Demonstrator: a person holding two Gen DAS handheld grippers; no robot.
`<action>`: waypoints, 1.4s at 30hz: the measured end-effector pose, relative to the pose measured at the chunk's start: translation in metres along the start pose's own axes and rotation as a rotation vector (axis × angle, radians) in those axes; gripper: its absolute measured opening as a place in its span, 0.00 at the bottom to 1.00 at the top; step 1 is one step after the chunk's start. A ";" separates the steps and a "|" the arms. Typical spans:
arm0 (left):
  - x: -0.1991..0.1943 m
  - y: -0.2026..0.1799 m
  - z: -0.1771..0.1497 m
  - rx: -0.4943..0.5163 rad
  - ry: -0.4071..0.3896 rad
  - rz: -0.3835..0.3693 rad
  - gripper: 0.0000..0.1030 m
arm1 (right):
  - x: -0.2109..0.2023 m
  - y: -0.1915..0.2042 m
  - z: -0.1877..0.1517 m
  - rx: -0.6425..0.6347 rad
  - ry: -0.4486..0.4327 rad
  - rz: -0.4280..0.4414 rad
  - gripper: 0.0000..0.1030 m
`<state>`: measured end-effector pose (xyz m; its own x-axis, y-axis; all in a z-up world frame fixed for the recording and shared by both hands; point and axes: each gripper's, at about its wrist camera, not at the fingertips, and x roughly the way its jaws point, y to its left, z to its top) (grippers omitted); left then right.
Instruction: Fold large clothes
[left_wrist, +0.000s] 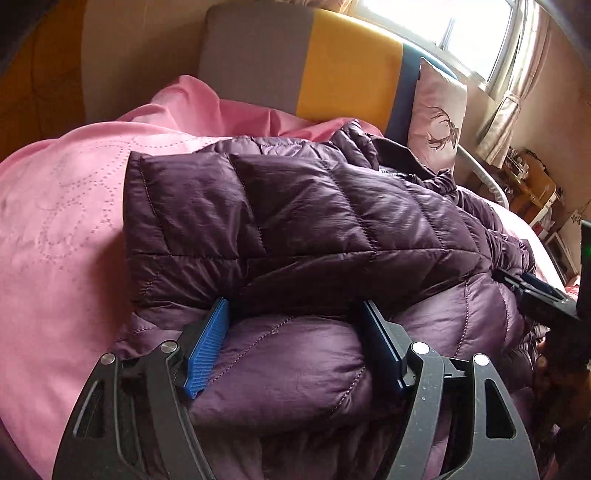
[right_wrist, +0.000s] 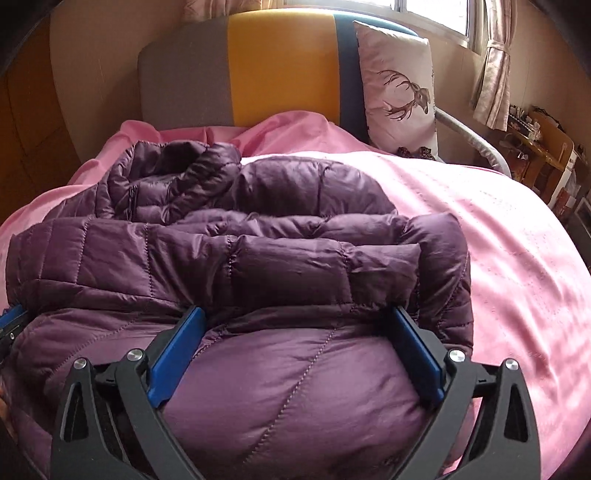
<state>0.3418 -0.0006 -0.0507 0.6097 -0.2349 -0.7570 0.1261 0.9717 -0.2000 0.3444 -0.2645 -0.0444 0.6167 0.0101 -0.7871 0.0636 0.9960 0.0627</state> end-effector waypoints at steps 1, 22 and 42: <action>0.003 0.001 0.000 -0.004 0.003 -0.001 0.69 | 0.006 -0.001 -0.001 0.006 0.007 0.004 0.95; 0.017 -0.014 0.071 0.015 0.001 0.083 0.69 | 0.011 0.006 -0.002 -0.014 0.010 -0.035 0.98; -0.025 -0.046 -0.003 0.136 -0.040 0.039 0.70 | 0.012 0.003 -0.002 -0.005 0.006 -0.025 0.98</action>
<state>0.3180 -0.0399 -0.0241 0.6467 -0.1987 -0.7364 0.2050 0.9752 -0.0831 0.3501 -0.2608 -0.0552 0.6102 -0.0139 -0.7921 0.0750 0.9964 0.0403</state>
